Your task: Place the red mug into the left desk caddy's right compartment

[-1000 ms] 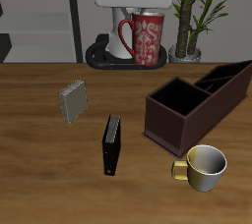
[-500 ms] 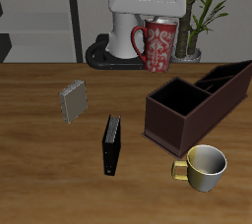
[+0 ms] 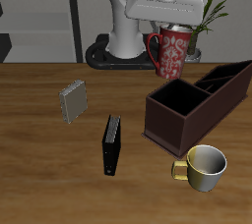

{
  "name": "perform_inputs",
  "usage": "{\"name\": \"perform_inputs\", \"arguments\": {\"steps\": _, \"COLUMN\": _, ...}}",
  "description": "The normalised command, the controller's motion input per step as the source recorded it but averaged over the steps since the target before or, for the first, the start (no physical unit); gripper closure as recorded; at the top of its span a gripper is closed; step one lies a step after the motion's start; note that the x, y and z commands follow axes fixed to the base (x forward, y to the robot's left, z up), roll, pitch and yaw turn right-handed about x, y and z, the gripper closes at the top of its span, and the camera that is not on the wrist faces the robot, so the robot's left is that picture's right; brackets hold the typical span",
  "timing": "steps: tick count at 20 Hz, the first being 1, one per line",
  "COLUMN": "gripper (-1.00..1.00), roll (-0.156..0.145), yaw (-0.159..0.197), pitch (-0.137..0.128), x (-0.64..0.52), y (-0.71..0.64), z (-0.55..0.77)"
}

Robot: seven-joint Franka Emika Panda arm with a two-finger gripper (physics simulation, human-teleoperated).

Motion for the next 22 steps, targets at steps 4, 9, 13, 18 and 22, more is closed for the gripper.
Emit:
{"name": "perform_inputs", "arguments": {"steps": 4, "gripper": 1.0, "roll": -0.001, "yaw": 0.019, "pitch": 0.014, "x": 0.03, "y": 0.29, "z": -0.07}}
{"name": "perform_inputs", "arguments": {"steps": 9, "gripper": 1.0, "roll": 0.008, "yaw": -0.019, "pitch": 0.012, "x": 0.13, "y": 0.3, "z": 0.0}}
{"name": "perform_inputs", "arguments": {"steps": 13, "gripper": 1.0, "roll": 0.005, "yaw": -0.004, "pitch": 0.006, "x": 0.2, "y": 0.08, "z": -0.05}}
{"name": "perform_inputs", "arguments": {"steps": 18, "gripper": 1.0, "roll": -0.021, "yaw": -0.03, "pitch": 0.033, "x": 0.17, "y": -0.07, "z": -0.11}}
{"name": "perform_inputs", "arguments": {"steps": 22, "gripper": 1.0, "roll": 0.01, "yaw": 0.019, "pitch": 0.026, "x": 0.0, "y": 0.11, "z": -0.25}}
